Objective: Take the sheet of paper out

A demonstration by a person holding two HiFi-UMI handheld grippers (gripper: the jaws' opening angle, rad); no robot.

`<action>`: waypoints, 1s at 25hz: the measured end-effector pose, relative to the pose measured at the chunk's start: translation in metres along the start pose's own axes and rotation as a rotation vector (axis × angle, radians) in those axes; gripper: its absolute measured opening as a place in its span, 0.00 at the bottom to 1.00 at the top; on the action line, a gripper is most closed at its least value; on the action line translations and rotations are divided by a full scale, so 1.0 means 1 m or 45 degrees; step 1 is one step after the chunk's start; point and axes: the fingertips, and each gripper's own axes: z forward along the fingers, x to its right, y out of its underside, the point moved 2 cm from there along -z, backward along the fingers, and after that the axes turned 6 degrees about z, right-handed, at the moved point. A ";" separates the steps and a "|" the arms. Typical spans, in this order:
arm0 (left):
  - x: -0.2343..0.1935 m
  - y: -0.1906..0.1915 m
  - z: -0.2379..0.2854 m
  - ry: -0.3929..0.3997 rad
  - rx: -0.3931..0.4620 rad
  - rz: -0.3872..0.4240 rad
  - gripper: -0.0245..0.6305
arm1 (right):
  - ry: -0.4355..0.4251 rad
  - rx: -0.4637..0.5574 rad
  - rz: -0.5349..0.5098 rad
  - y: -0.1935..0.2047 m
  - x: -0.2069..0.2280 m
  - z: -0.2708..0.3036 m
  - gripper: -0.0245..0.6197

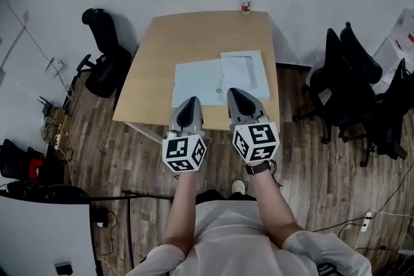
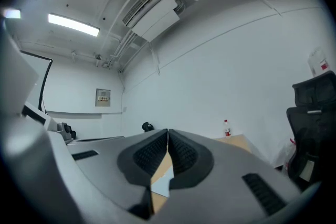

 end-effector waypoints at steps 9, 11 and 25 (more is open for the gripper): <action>-0.007 0.039 0.047 0.047 -0.085 0.024 0.05 | 0.077 -0.094 0.025 0.031 0.045 0.037 0.06; -0.013 0.050 0.064 0.062 -0.113 0.013 0.05 | 0.091 -0.118 0.019 0.038 0.053 0.052 0.06; -0.070 0.086 0.220 0.155 -0.186 -0.047 0.05 | 0.207 -0.228 -0.034 0.049 0.131 0.175 0.06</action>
